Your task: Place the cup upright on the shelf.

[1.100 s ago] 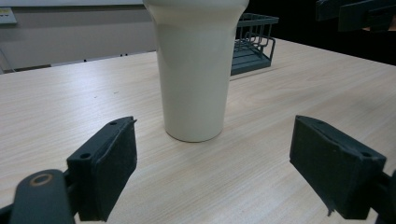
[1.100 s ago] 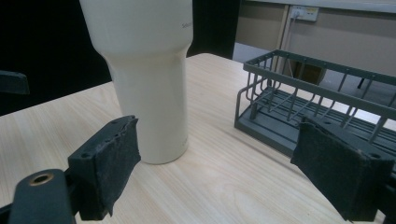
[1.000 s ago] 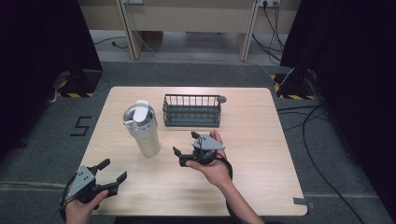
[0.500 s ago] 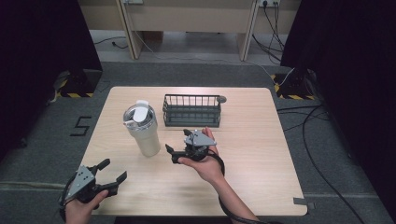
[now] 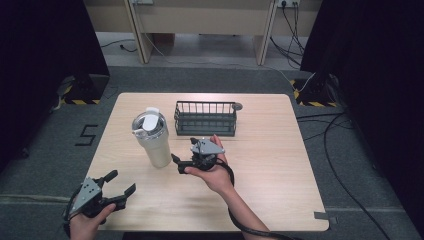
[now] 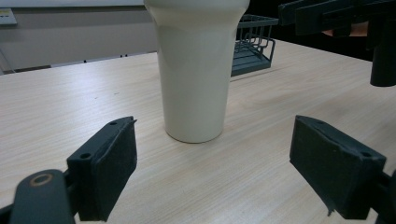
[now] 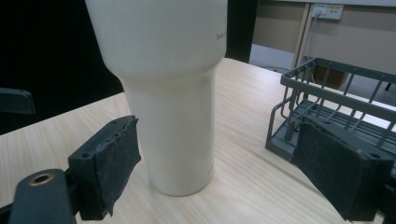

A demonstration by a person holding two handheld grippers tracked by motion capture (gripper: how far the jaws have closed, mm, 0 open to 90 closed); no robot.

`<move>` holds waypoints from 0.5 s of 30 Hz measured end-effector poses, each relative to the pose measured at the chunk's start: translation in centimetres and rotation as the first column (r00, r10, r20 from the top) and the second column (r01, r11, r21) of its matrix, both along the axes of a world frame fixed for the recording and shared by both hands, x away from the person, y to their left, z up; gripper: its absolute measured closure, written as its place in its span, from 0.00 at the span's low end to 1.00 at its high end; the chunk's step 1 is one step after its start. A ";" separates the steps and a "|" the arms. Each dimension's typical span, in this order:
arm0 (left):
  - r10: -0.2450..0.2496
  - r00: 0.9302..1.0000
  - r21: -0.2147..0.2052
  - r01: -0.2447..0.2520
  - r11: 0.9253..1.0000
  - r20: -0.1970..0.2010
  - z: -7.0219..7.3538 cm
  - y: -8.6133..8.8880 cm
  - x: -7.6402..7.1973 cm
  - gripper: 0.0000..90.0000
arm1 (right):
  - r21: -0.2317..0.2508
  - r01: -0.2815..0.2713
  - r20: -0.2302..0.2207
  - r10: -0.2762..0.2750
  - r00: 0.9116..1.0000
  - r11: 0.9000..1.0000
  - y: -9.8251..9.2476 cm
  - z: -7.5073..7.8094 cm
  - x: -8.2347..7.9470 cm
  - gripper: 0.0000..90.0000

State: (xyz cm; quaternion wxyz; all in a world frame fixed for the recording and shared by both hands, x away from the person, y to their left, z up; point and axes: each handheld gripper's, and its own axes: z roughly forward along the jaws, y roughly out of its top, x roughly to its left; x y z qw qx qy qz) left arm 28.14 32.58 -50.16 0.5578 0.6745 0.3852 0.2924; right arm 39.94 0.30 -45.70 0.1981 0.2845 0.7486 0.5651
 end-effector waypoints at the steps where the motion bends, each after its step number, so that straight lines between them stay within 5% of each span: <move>1: 0.000 1.000 0.000 0.000 1.000 0.001 0.0 0.0 0.0 0.16 | -0.001 -0.004 -0.001 0.004 1.000 1.000 0.3 0.0 0.1 0.16; 15: -0.003 1.000 -0.001 0.003 1.000 0.002 0.0 0.0 0.0 0.16 | 0.006 -0.028 -0.008 0.028 1.000 1.000 2.4 -0.3 0.8 0.16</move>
